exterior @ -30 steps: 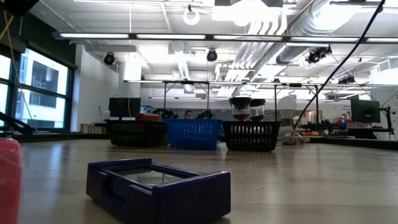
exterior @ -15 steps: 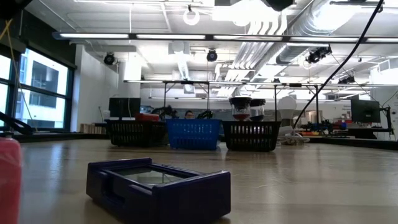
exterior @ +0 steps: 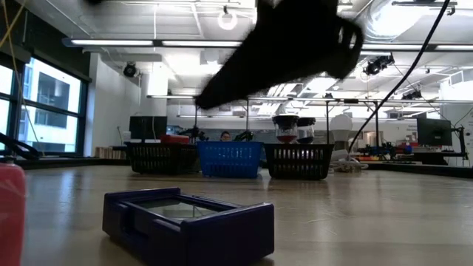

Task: Pick & Place Office items
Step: Put the purple digital clock into the blue bin

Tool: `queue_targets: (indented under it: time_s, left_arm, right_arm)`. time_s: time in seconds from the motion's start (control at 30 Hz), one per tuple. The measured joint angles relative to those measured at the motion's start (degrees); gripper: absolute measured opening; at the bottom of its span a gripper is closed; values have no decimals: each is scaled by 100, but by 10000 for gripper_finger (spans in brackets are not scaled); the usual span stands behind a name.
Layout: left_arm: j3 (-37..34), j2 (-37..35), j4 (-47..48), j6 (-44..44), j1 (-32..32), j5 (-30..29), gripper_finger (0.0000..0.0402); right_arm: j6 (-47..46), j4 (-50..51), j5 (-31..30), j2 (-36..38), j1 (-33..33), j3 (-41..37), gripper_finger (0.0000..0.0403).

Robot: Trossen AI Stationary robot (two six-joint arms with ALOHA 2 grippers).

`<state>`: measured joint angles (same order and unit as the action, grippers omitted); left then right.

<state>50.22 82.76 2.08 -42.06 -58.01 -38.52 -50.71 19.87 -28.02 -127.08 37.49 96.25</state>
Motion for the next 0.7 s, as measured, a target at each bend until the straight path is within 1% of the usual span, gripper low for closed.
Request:
queue_targets:
  time_s: [0.1, 0.17, 0.27, 0.6, 0.7]
  left_arm:
    - [0, 0, -24, 2, -25, -1, 192]
    - [0, 0, -46, 2, -60, -12, 192]
    - [0, 0, -63, 2, -100, -18, 192]
    - [0, 121, -97, 24, -155, -17, 192]
    - [0, 163, -133, 21, -153, -17, 192]
  right_arm:
    - [-49, 32, 57, -83, -79, -9, 301]
    - [-39, 135, -16, -92, -77, -14, 301]
    - [-236, 164, 21, -90, -58, -9, 301]
    - [-408, 62, 266, -267, -23, -5, 301]
    - [-430, 208, 157, -293, -23, -16, 301]
